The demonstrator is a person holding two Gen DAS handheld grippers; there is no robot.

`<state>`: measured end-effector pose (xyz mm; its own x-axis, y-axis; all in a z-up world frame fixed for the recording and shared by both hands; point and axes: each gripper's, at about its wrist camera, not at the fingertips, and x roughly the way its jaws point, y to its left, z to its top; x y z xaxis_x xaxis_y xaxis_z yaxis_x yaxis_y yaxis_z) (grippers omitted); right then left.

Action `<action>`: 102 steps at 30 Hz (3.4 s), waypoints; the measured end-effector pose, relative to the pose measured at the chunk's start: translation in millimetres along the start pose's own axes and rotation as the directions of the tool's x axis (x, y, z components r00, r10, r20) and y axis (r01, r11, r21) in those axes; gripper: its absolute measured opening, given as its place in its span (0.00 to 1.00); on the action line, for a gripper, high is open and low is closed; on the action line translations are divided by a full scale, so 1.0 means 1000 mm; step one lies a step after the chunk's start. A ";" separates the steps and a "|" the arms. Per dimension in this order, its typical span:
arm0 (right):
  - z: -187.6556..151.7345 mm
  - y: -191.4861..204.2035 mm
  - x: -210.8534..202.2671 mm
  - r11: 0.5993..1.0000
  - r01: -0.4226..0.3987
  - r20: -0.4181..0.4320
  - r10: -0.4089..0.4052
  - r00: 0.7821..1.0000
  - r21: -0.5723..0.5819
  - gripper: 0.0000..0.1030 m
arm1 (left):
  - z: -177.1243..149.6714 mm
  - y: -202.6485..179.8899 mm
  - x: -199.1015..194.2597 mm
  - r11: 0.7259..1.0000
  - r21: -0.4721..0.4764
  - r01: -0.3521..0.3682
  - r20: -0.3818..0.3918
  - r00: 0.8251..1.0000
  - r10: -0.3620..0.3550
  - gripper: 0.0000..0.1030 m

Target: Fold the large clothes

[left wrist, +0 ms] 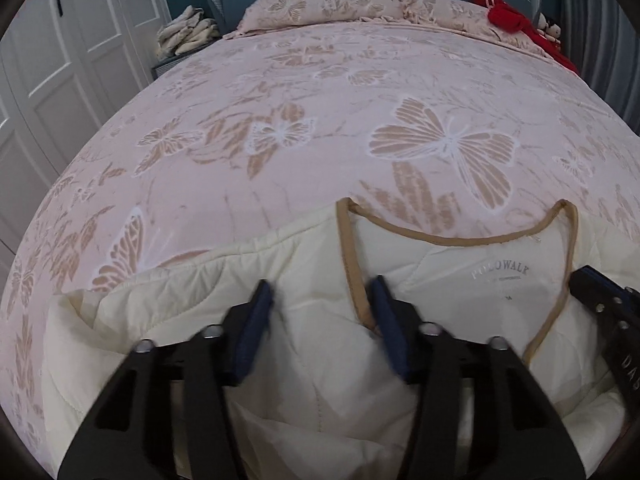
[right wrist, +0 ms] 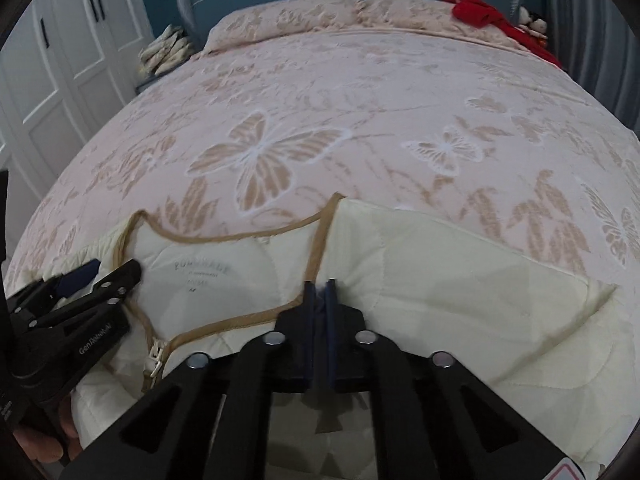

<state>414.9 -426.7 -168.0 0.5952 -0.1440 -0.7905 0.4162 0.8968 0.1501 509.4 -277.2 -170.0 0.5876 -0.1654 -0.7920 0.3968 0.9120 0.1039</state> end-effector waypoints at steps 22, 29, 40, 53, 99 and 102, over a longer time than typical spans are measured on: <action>-0.005 0.022 0.021 0.987 0.100 0.013 -0.099 0.995 -0.129 0.07 | -0.004 -0.010 0.012 0.997 0.036 -0.066 0.063 0.996 0.064 0.43; -0.008 -0.002 -0.026 0.999 0.046 0.033 -0.047 0.998 0.019 0.17 | -0.007 0.016 -0.024 0.997 -0.060 -0.052 0.010 0.999 0.053 0.80; -0.192 -0.065 -0.224 0.998 0.063 -0.029 -0.063 0.998 0.003 0.70 | -0.184 0.107 -0.190 0.993 -0.104 0.053 -0.070 0.996 -0.060 0.91; -0.351 -0.140 -0.326 0.969 0.191 -0.160 -0.166 0.973 0.158 0.80 | -0.340 0.211 -0.262 0.915 -0.398 0.068 -0.182 0.972 -0.151 0.92; -0.439 -0.111 -0.532 0.998 -0.057 -0.363 0.059 0.930 0.016 0.03 | -0.427 0.220 -0.518 0.928 -0.264 0.264 -0.217 0.921 -0.324 0.03; -0.402 -0.113 -0.543 0.999 -0.052 -0.249 0.049 0.967 -0.004 0.03 | -0.393 0.223 -0.526 0.934 -0.235 0.268 -0.108 0.948 -0.299 0.03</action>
<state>-231.3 -281.5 6.1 0.4249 0.0090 -0.9052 0.3820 0.9048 0.1883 11.6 160.5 32.9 0.3621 -0.3886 -0.8473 0.3620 0.8962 -0.2564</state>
